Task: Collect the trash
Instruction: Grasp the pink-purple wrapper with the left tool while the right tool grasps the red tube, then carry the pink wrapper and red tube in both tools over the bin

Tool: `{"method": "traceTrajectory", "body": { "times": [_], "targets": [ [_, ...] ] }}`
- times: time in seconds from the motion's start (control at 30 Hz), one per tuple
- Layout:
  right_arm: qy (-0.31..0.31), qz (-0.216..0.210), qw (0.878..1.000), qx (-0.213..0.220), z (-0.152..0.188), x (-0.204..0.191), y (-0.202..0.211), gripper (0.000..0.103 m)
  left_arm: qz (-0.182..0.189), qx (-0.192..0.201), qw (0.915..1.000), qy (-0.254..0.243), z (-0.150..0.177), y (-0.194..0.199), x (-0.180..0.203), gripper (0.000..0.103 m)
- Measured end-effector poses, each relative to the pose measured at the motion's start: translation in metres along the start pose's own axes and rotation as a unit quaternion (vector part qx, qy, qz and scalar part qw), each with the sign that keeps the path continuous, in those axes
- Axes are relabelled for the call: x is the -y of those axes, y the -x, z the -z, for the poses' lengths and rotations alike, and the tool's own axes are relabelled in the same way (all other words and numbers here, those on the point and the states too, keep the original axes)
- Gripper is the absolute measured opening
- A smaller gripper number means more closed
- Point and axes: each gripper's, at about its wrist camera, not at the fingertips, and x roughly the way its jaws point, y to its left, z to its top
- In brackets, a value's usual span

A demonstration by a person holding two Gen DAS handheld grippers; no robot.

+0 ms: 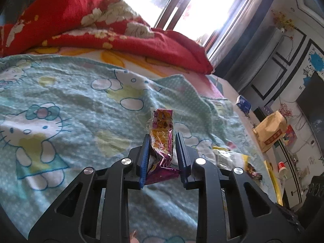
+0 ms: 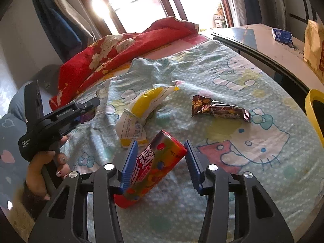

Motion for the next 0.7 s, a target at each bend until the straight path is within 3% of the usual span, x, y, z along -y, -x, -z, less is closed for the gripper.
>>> {"method": "traceTrajectory", "body": {
  "times": [0.37,0.7],
  "targets": [
    [0.019,-0.009,1.0,0.015,-0.003,-0.002,0.022,0.038,0.033,0.023,0.9979,-0.05,0.004,0.025,0.039,0.018],
    [0.036,0.012,0.998,0.052,-0.015,0.007,0.055,0.034,0.071,0.035,0.9921,-0.097,0.006,0.041,0.089,0.018]
  ]
}}
